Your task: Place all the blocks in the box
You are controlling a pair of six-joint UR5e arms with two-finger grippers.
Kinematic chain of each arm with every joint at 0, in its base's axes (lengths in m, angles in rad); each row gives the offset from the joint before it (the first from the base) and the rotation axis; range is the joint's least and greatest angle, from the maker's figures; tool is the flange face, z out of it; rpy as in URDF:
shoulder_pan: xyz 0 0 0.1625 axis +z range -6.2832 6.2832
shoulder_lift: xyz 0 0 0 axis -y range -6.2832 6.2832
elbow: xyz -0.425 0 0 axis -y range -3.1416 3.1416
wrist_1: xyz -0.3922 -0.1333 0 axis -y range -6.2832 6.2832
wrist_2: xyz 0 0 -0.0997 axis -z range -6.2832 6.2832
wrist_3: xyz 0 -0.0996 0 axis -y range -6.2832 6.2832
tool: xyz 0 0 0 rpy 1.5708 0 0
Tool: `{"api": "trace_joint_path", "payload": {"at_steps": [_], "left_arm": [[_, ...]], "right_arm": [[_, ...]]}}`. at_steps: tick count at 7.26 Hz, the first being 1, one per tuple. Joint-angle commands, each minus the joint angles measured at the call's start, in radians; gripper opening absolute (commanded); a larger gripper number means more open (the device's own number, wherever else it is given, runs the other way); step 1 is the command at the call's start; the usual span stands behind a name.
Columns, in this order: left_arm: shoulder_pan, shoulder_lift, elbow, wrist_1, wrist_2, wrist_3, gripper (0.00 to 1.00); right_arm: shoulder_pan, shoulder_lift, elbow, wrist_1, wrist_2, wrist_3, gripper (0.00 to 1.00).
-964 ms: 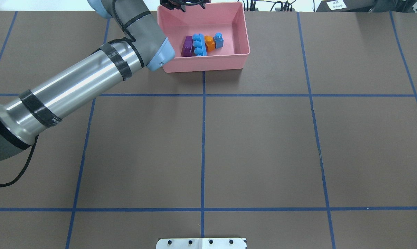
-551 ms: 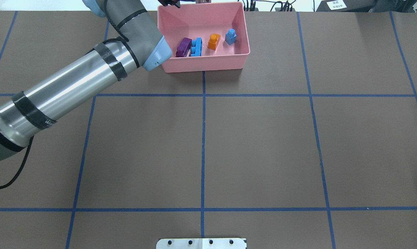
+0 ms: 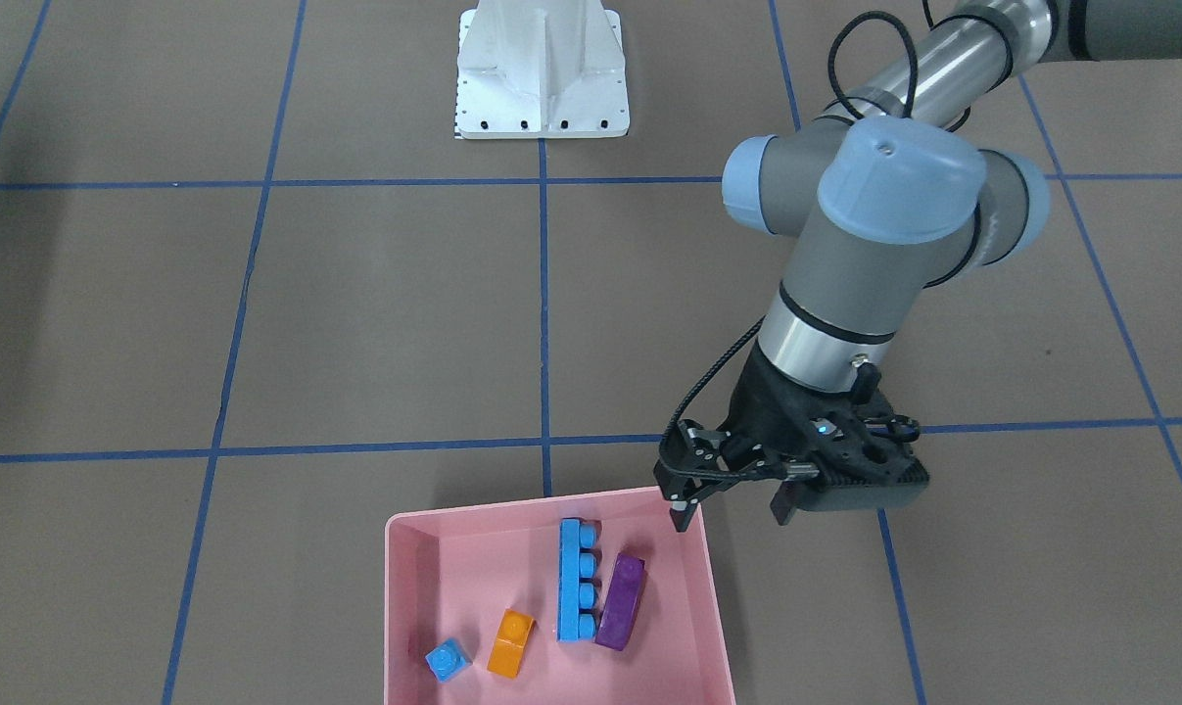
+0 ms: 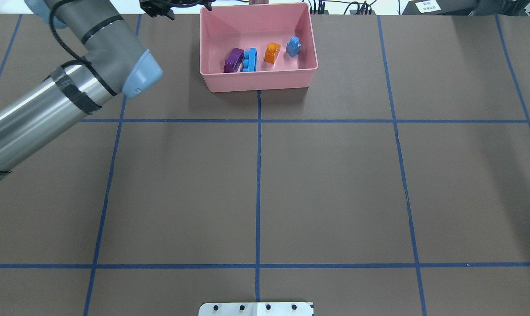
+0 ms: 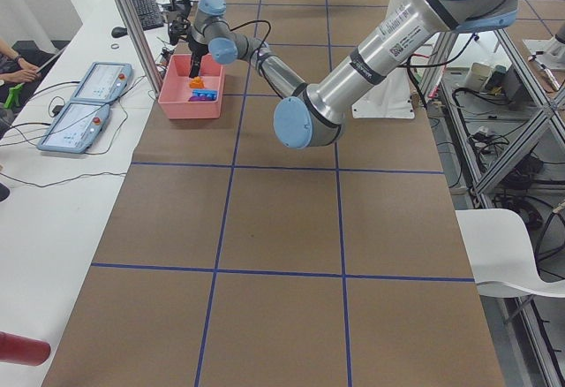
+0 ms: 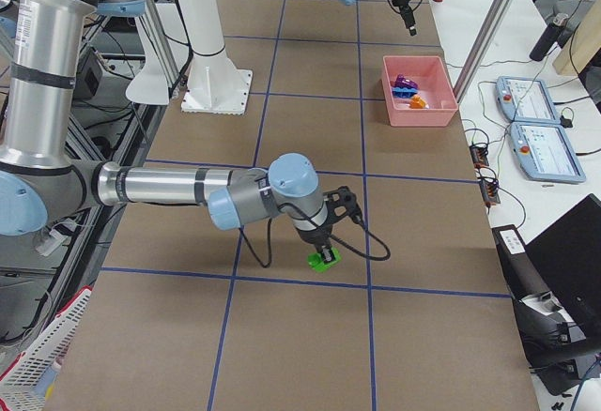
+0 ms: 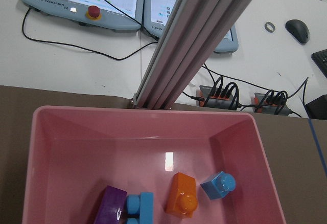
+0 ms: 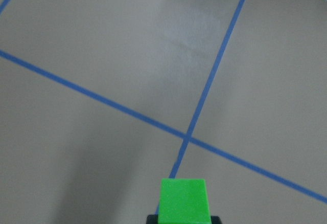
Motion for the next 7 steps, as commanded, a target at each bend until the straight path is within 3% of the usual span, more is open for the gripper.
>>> {"api": "trace_joint_path", "payload": {"at_steps": [1, 2, 4, 5, 7], "left_arm": [[-0.081, 0.217, -0.163, 0.065, -0.053, 0.081, 1.0], [-0.123, 0.323, -0.223, 0.077, -0.07, 0.187, 1.0], [-0.179, 0.432, -0.238, 0.158, -0.07, 0.401, 1.0], [-0.199, 0.501, -0.236, 0.162, -0.07, 0.525, 1.0], [-0.23, 0.58, -0.227, 0.156, -0.071, 0.644, 1.0]], "right_arm": [[-0.083, 0.333, -0.053, -0.16, 0.002, 0.219, 0.0], [-0.16, 0.431, -0.089, -0.152, -0.002, 0.371, 0.0], [-0.316, 0.689, -0.218, -0.148, -0.015, 0.625, 0.0], [-0.396, 0.801, -0.279, -0.148, -0.066, 0.718, 0.0], [-0.562, 1.025, -0.509, -0.064, -0.276, 0.845, 0.0]]}}
